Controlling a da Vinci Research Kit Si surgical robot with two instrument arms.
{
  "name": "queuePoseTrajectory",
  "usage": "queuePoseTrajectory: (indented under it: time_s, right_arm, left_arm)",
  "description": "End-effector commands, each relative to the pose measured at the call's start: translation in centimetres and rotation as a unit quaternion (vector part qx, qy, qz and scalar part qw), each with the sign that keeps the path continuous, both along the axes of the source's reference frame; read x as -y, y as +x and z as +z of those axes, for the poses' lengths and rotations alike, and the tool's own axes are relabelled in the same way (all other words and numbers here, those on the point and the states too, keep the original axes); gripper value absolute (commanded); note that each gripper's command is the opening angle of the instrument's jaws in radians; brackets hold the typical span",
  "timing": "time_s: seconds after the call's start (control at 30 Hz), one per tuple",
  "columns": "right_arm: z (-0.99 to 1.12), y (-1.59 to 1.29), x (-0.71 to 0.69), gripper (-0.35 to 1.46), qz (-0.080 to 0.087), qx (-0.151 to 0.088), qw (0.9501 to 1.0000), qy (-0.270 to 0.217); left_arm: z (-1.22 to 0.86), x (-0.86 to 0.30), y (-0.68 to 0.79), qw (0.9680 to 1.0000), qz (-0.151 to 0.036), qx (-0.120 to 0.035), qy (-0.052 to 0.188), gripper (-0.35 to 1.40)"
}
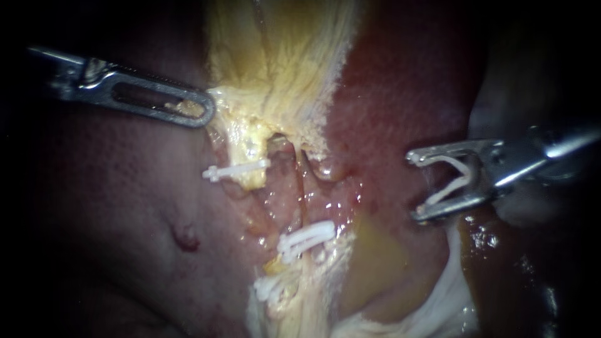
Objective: Clipping third clip right tube
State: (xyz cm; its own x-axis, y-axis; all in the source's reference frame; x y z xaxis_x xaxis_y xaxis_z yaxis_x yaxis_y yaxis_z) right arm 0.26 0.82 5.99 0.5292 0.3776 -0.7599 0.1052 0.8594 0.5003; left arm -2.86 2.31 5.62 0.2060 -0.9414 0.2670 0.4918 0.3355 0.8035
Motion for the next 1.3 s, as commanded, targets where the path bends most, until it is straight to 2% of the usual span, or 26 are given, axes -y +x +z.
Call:
queuePoseTrajectory:
  time_s: [0.03, 0.33, 0.57, 1.0, 1.3]
  right_arm:
    - [0.01, 0.05, 0.01, 0.50, 0.003, 0.000, 0.9999, 0.011]
    - [0.13, 0.35, 0.09, 0.50, 0.025, -0.008, 0.9980, 0.058]
    - [0.24, 0.52, 0.07, 0.50, 0.045, -0.016, 0.9945, 0.093]
    - [0.60, 0.82, 0.10, 0.50, 0.053, -0.014, 0.9926, 0.109]
    - [0.75, 0.93, 0.09, 0.50, 0.059, -0.010, 0.9918, 0.113]
  left_arm:
    - [0.00, 0.00, 0.00, 1.0000, 0.000, 0.000, 0.000, -0.35]
    - [0.01, 0.00, -0.01, 1.0000, 0.000, 0.000, 0.000, -0.35]
    - [0.02, 0.00, -0.01, 1.0000, 0.000, 0.000, -0.001, -0.35]
    - [0.02, 0.00, -0.01, 1.0000, -0.001, -0.001, -0.001, -0.35]
    - [0.02, 0.01, -0.01, 1.0000, -0.001, -0.001, -0.001, -0.35]
